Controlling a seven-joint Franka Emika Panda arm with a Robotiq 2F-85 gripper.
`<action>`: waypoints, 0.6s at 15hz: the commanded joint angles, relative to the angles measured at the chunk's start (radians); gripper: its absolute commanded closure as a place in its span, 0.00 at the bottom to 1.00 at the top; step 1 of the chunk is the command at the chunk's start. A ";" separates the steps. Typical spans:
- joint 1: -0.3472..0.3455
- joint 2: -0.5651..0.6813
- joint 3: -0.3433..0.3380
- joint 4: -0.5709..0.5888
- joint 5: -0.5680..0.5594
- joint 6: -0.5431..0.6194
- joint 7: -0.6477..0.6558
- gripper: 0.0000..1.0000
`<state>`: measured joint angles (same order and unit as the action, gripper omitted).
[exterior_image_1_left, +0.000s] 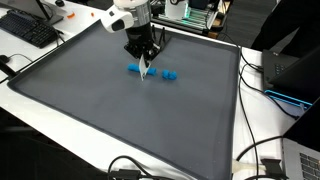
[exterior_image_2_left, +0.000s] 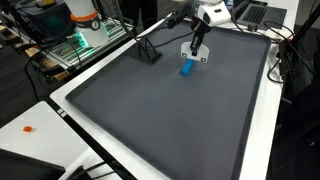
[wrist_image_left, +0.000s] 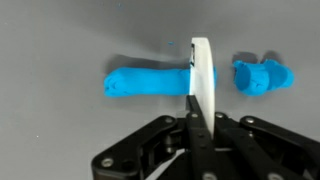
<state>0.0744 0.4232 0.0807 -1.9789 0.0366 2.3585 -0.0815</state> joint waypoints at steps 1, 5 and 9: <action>-0.010 0.011 0.007 -0.024 0.003 0.001 -0.016 0.99; -0.012 0.020 0.012 -0.047 0.012 0.014 -0.021 0.99; -0.015 0.032 0.017 -0.063 0.020 0.031 -0.028 0.99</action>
<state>0.0743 0.4367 0.0822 -2.0027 0.0384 2.3631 -0.0826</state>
